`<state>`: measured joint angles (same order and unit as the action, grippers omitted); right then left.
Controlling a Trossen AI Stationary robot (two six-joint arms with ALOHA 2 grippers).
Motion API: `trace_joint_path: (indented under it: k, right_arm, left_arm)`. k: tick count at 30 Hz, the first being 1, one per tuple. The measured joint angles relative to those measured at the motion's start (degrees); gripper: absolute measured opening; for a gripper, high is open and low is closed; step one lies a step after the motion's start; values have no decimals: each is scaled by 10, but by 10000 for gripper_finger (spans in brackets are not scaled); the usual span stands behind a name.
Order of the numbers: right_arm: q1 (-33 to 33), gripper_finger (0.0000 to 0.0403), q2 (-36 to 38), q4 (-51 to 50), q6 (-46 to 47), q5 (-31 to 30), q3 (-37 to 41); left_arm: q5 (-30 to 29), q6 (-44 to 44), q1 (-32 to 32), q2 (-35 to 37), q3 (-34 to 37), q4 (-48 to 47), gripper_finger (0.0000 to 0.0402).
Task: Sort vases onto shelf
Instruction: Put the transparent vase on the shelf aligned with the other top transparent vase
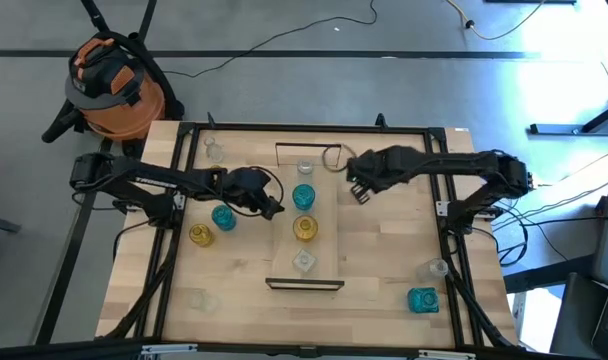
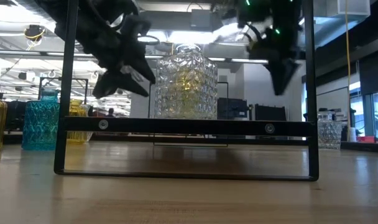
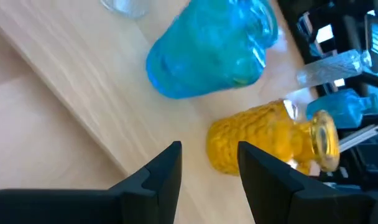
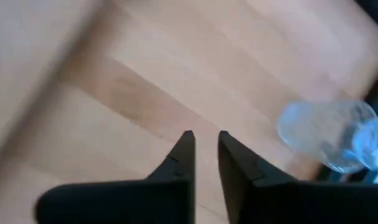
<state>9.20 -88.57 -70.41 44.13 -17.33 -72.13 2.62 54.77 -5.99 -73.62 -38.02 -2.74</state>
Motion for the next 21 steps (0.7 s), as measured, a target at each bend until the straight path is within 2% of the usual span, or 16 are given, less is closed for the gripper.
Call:
trace_joint_path:
  k: [5, 11, 16, 21]
  right_arm:
    - [84, 121, 58, -3, -28, 19, 65]
    - [155, 217, 122, -1, -49, -3, 74]
    - [214, 250, 139, -29, -39, -16, 74]
    - [278, 251, 139, -29, -35, -39, 74]
  left_arm:
    - [24, -14, -14, 28, 0, -23, 149]
    - [29, -15, -16, 33, 0, -31, 149]
    - [30, -22, -16, 32, 0, -33, 149]
    - [40, -43, -17, 32, 0, -33, 149]
